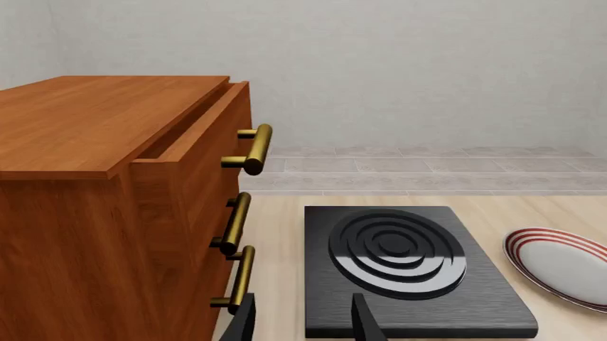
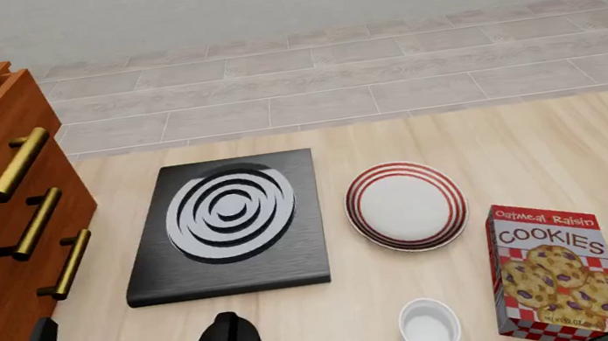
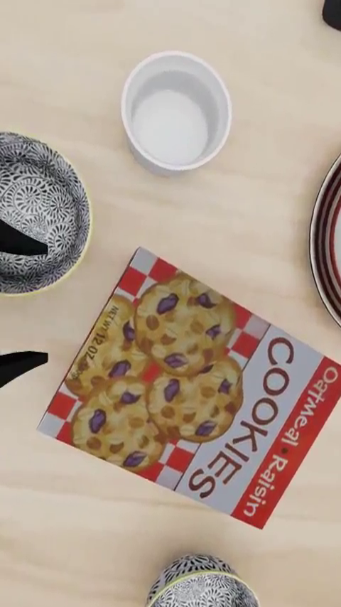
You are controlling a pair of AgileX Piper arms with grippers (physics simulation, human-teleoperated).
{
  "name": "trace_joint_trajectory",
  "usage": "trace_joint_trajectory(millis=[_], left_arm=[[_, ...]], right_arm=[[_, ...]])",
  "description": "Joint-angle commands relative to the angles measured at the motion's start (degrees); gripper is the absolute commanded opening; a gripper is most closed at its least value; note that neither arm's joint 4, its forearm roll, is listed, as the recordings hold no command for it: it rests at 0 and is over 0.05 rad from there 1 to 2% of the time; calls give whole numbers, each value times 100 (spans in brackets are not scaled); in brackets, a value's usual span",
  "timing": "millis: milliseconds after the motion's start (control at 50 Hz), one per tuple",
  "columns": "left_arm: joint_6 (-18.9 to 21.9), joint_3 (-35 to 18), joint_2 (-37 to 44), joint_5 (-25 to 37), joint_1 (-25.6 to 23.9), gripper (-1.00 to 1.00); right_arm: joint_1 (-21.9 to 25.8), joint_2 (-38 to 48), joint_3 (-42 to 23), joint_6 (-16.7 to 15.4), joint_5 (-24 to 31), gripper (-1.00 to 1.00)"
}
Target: Pick the akita bowl next to the ramekin and place it on the plate.
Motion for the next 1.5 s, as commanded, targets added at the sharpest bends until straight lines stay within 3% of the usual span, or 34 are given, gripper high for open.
trace_joint_trajectory(millis=[20, 300, 320, 680, 1040, 1500], left_arm=[[0, 0, 0, 0, 0, 100], [0, 0, 0, 0, 0, 100], [0, 0, 0, 0, 0, 100], [0, 0, 0, 0, 0, 100], [0, 0, 0, 0, 0, 100], [0, 0, 0, 0, 0, 100]], right_arm=[[24, 47, 34, 53, -76, 100], [46, 187, 40, 92, -184, 100], [73, 217, 40, 117, -208, -100], [231, 58, 17, 207, -101, -100], [575, -741, -565, 487, 928, -100], [780, -966, -889, 597, 1285, -100]])
